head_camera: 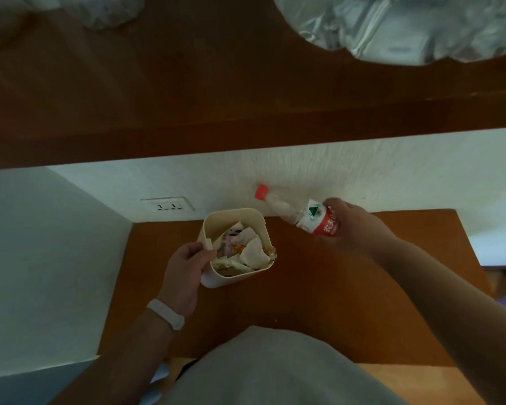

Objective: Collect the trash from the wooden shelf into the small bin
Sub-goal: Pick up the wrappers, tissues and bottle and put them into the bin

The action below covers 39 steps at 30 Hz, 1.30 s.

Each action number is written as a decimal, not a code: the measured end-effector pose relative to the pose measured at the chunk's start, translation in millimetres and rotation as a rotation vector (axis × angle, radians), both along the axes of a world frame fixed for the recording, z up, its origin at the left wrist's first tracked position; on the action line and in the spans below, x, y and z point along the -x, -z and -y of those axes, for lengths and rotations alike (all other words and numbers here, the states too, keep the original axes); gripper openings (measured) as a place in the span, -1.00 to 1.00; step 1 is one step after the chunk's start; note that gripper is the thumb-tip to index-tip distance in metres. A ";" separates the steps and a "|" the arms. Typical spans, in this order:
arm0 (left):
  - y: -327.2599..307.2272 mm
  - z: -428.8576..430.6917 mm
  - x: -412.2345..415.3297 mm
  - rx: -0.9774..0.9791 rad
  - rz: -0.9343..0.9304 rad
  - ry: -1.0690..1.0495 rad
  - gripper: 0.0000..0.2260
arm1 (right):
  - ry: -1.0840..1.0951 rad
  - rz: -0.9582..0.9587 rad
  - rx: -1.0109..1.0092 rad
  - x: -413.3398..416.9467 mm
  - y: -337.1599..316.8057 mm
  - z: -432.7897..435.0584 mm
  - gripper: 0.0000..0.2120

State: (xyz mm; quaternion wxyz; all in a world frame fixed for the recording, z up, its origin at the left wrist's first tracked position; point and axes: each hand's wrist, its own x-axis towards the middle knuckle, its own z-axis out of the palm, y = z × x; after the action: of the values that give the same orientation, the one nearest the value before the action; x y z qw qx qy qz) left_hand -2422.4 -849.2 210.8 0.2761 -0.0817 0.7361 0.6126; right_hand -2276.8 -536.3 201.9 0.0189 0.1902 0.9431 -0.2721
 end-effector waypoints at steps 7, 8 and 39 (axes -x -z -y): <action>0.3 -6.0 2.4 0.013 -0.033 0.045 -0.79 | -0.234 0.054 -0.123 4.7 -57.6 22.1 -0.21; -0.2 -6.8 1.5 0.012 -0.037 0.062 -0.78 | -0.247 0.059 -0.140 8.2 -60.0 27.0 -0.22; -8.1 8.9 24.0 -0.244 0.099 0.263 -0.84 | 0.445 -0.164 0.551 -11.2 -67.1 138.5 -0.41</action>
State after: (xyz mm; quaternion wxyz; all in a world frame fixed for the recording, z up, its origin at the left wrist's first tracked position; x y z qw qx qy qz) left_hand -2446.4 -858.1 218.9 0.3975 0.0194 0.6460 0.6514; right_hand -2265.6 -674.9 269.0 -0.0658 0.3562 0.7681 -0.5280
